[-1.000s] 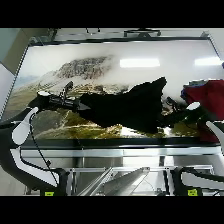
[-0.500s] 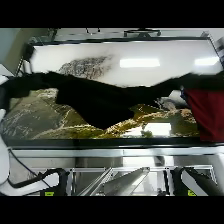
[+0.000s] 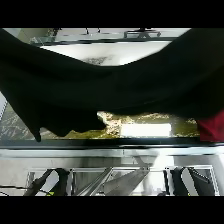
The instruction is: Fold the shirts.
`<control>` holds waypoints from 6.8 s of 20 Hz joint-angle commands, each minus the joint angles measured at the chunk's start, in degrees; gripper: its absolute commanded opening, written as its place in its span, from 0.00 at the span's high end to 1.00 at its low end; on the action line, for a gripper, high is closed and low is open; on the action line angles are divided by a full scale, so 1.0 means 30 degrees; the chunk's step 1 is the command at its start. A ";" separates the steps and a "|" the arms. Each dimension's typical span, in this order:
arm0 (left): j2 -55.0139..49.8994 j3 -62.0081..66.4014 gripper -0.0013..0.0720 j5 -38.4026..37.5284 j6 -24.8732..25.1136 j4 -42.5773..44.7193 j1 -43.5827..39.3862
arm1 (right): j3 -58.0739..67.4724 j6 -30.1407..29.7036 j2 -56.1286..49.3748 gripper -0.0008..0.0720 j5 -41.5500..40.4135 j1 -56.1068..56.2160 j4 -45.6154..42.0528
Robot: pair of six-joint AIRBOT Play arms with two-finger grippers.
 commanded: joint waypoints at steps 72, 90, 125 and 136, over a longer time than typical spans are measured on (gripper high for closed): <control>-0.8102 -1.9686 0.95 0.7249 -0.3956 2.0480 -0.2761 | -1.4688 -0.1239 -1.7318 0.97 0.3402 0.4320 -0.7752; 0.3774 -0.4969 0.95 0.3242 0.1173 -0.3672 0.4080 | -0.3111 -0.1523 0.1967 0.97 -0.2302 -0.0466 0.1195; -2.0611 0.1537 0.96 0.4262 -0.1362 1.3216 -0.4466 | -0.7431 -0.4226 -2.1850 0.97 -0.1617 0.2973 0.1923; -2.0407 0.0313 0.96 0.1158 -0.4452 1.9220 -0.4736 | -0.7708 -0.2004 -2.1857 0.97 -0.0022 0.2951 -0.4823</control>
